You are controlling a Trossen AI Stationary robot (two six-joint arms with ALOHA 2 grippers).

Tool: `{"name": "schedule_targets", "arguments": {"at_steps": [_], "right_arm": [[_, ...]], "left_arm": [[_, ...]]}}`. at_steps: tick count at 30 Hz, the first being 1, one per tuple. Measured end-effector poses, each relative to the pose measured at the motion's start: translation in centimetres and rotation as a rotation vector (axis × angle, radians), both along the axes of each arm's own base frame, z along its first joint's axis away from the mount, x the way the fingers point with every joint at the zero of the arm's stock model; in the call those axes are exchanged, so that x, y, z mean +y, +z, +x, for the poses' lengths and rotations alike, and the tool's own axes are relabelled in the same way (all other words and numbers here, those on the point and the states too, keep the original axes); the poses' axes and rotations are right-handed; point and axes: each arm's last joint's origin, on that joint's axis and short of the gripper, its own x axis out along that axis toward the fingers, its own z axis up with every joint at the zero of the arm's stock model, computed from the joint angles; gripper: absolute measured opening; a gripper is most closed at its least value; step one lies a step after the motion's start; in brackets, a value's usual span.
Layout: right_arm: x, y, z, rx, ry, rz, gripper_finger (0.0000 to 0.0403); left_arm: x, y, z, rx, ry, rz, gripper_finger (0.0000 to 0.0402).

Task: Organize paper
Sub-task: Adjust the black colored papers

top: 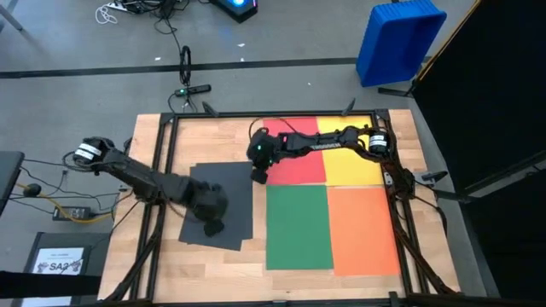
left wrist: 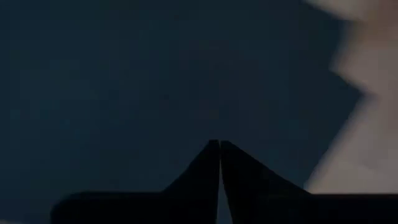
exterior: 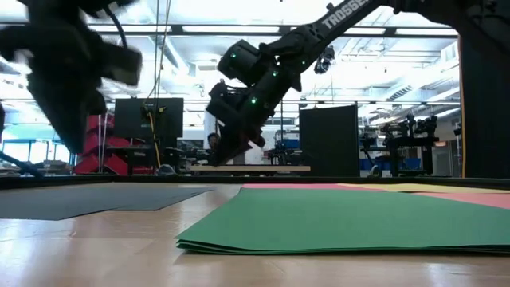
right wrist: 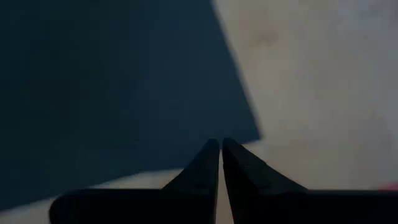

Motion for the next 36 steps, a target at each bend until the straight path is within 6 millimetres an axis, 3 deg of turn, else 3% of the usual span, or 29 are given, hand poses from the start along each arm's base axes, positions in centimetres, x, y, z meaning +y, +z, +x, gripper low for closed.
{"name": "schedule_targets", "arguments": {"at_steps": [3,8,12,16,25,30,32,36], "right_arm": [[-2.4,1.0,0.0,-0.068,-0.014,0.024,0.0],[-5.1,2.1,-0.2,-0.124,-0.021,0.058,0.0],[-5.5,2.5,-0.2,-0.151,-0.002,0.079,0.0],[-5.0,2.3,-0.4,-0.124,0.039,0.129,0.0],[-2.1,1.6,-0.4,-0.017,0.118,0.163,0.0],[1.2,1.7,0.0,0.017,0.204,0.154,0.0],[3.2,2.0,0.2,0.025,0.251,0.134,0.0],[7.5,2.4,0.5,0.038,0.324,0.089,0.0]], "left_arm": [[-2.7,-0.2,0.5,-0.074,-0.082,-0.05,0.0],[-6.1,-2.5,1.7,-0.083,-0.199,-0.154,0.0],[-8.0,-4.6,3.0,-0.088,-0.251,-0.213,0.0],[-8.4,-4.0,3.8,-0.045,-0.286,-0.193,0.0],[-7.4,-4.1,4.8,-0.049,-0.263,-0.194,0.0],[-6.5,-4.3,5.3,-0.046,-0.282,-0.198,0.0],[-5.8,-3.6,5.2,-0.062,-0.289,-0.171,0.0],[-3.7,0.0,3.7,-0.151,-0.261,-0.022,0.0]]}}
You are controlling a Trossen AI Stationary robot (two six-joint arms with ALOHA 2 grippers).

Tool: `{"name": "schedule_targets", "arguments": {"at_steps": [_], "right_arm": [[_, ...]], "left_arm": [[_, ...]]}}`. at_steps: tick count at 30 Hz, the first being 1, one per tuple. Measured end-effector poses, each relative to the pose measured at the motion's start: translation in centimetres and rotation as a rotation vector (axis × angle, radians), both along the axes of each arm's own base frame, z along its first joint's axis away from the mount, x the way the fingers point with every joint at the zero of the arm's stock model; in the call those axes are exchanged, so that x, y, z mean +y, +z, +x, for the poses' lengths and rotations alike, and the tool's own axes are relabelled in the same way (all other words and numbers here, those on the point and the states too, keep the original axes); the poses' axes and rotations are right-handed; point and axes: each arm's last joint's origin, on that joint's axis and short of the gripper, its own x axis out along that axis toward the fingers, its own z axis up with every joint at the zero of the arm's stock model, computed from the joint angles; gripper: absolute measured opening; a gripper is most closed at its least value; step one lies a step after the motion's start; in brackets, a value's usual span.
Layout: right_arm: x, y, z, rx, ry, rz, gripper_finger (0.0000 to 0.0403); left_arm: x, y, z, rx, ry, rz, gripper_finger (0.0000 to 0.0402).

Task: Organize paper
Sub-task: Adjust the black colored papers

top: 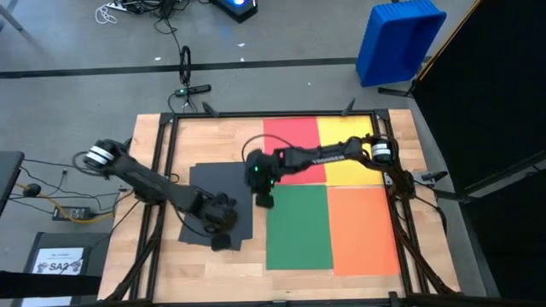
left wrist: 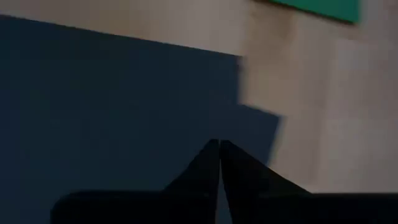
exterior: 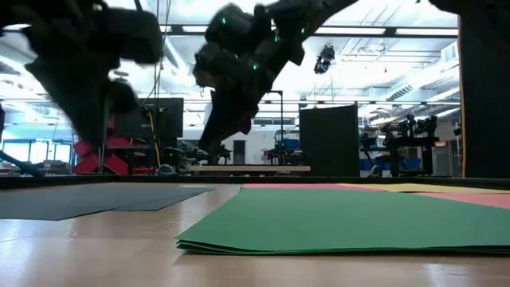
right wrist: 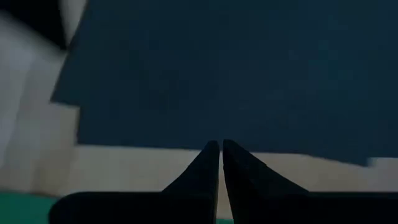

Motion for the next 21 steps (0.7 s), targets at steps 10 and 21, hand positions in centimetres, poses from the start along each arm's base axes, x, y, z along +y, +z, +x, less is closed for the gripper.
{"name": "schedule_targets", "arguments": {"at_steps": [10,21], "right_arm": [[10.2,0.2,1.5,-0.295,0.057,0.031,0.0],[16.4,-4.9,3.5,-0.193,0.119,0.128,0.0]], "left_arm": [[11.1,4.7,-5.0,-0.099,0.295,0.338,0.0],[22.3,0.2,-2.7,-0.049,0.339,0.151,0.0]]}}
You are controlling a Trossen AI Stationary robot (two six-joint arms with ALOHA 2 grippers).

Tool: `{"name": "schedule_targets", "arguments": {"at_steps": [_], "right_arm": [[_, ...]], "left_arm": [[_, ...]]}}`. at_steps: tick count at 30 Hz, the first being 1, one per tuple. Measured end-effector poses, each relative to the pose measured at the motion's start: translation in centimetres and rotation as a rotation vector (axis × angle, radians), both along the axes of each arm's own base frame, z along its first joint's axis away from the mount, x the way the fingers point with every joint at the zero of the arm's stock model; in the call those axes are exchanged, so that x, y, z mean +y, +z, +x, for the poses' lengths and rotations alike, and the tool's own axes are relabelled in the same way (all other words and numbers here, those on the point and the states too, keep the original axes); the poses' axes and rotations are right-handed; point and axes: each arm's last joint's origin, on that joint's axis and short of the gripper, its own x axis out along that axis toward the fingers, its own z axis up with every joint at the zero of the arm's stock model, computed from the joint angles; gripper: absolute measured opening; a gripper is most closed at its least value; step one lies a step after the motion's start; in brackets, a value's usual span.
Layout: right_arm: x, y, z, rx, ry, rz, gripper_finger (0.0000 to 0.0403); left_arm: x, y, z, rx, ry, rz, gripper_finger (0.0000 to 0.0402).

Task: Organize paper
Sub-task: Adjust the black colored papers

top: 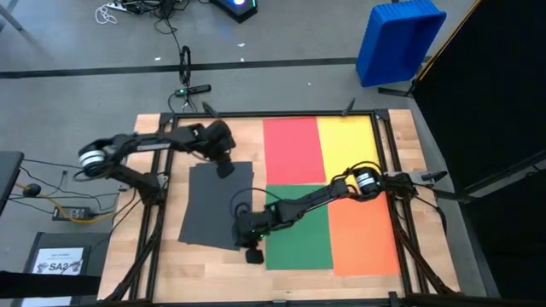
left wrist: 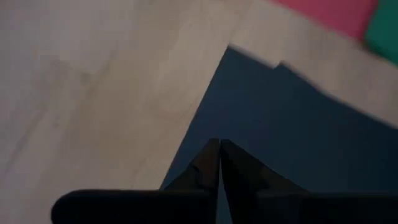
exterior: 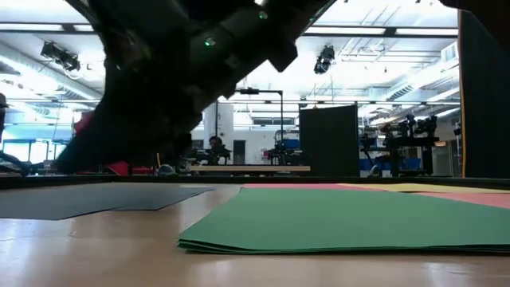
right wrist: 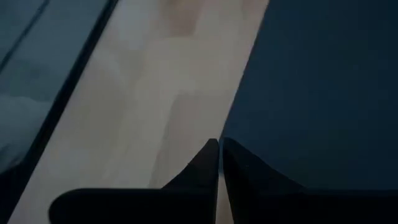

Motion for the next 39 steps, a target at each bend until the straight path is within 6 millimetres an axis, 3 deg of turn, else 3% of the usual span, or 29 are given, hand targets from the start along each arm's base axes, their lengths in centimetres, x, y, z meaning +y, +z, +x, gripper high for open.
{"name": "schedule_targets", "arguments": {"at_steps": [6,13,24,30,33,39], "right_arm": [[1.1,0.0,0.2,0.041,0.02,-0.006,0.0],[0.5,-1.0,-0.8,0.188,-0.023,-0.05,0.0],[-0.9,-1.1,-1.1,0.262,-0.068,-0.072,0.0],[1.0,0.4,-0.2,0.105,-0.012,0.001,0.0],[1.5,1.2,0.1,0.023,-0.013,0.016,0.0],[-0.7,1.4,0.9,-0.004,-0.093,0.015,0.0]], "left_arm": [[2.9,-3.7,1.3,0.128,-0.01,-0.1,0.0],[3.9,-5.9,2.6,0.191,-0.042,-0.166,0.0],[3.9,-5.3,2.5,0.17,-0.049,-0.152,0.0],[4.4,-3.7,2.2,0.098,-0.031,-0.076,0.0],[5.0,-3.9,1.9,0.12,-0.002,-0.047,0.0],[5.7,-5.3,1.8,0.159,0.013,-0.081,0.0]]}}
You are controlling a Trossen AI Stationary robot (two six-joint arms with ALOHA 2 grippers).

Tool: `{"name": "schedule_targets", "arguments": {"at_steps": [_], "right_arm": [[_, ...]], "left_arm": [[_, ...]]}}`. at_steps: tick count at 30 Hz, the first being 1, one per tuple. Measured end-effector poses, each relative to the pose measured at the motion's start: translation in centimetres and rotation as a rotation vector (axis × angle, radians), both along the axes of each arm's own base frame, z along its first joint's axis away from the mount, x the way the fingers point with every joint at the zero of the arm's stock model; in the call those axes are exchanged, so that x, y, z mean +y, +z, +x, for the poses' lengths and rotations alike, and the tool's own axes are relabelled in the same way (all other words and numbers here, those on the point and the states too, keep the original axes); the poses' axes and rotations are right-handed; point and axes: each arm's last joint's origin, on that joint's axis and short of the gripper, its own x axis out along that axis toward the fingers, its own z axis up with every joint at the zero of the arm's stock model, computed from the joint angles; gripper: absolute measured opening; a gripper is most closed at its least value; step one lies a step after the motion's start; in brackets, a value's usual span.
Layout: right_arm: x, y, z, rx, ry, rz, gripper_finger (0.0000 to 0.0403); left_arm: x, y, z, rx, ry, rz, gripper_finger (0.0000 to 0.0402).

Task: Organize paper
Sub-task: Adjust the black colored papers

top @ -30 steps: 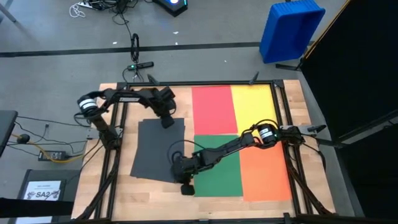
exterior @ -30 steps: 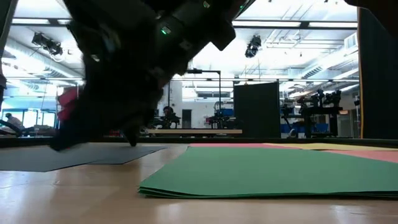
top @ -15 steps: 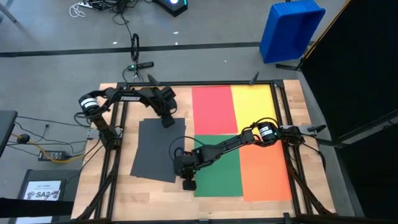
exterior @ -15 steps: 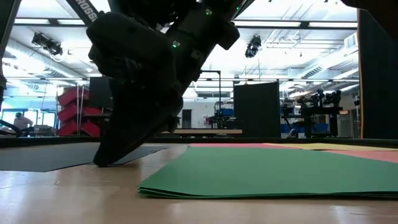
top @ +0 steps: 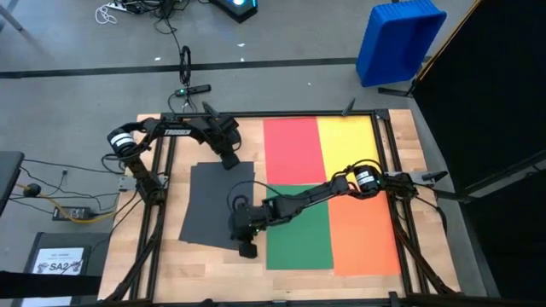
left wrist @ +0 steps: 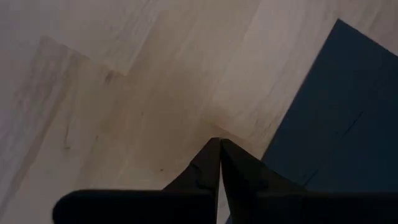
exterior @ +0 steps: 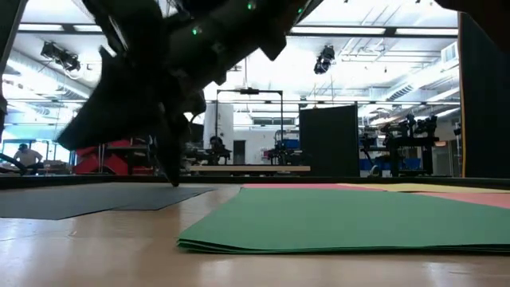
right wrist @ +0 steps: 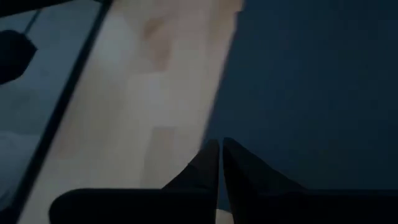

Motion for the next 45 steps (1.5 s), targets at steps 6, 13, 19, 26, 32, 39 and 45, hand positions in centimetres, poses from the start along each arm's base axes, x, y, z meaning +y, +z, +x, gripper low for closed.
{"name": "schedule_targets", "arguments": {"at_steps": [6,13,19,26,32,39,45], "right_arm": [[-0.4,-3.9,0.6,0.074,-0.003,0.039,0.0],[-0.5,-5.1,0.2,0.176,-0.013,0.052,0.0],[-0.5,-4.0,-0.4,0.224,-0.036,0.066,0.0],[-0.8,-2.5,-1.6,0.298,-0.076,-0.018,0.0],[-1.0,-2.2,-1.7,0.299,-0.073,-0.036,0.0],[0.2,-0.9,-1.7,0.234,-0.02,-0.016,0.0],[1.6,-1.1,-1.6,0.181,0.035,-0.005,0.0]], "left_arm": [[0.1,-0.5,0.0,0.012,-0.004,-0.03,0.0],[-0.1,-0.5,-0.2,0.031,-0.006,-0.048,0.0],[-0.2,-0.6,-0.2,0.032,-0.045,-0.057,0.0],[-0.3,-0.7,-0.3,0.04,-0.068,-0.064,0.0],[-0.3,-0.7,-0.4,0.043,-0.076,-0.069,0.0],[-0.4,-0.7,-0.4,0.045,-0.076,-0.07,0.0],[-0.4,-0.7,-0.4,0.047,-0.076,-0.067,0.0]]}}
